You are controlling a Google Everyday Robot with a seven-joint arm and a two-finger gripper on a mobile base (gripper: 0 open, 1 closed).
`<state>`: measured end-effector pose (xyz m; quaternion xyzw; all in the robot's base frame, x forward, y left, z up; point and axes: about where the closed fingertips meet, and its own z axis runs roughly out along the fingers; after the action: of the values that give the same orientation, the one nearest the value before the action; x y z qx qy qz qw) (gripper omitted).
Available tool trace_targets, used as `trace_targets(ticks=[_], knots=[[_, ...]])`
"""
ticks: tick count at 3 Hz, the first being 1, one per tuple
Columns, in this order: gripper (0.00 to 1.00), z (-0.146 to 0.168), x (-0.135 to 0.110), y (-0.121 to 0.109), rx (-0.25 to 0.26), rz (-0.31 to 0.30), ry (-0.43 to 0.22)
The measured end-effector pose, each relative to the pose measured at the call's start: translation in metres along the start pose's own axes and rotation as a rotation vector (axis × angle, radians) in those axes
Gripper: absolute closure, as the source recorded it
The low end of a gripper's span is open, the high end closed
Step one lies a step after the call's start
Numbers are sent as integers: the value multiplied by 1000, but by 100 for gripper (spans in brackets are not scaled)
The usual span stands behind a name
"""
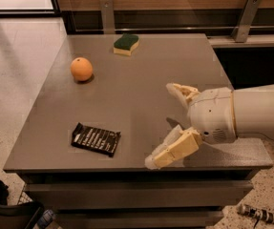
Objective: Move rxbar chocolate near sponge
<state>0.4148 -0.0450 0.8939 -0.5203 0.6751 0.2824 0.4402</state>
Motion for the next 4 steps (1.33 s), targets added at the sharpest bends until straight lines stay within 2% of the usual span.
trace_targets(ticks=[1,2,3,4], knots=[[0,0,0,0,0,0,0],[0,14,-1,5,8,-5,27],[0,40,-6,14,23,-15,44],[0,65,-12,21,32,-19,26]])
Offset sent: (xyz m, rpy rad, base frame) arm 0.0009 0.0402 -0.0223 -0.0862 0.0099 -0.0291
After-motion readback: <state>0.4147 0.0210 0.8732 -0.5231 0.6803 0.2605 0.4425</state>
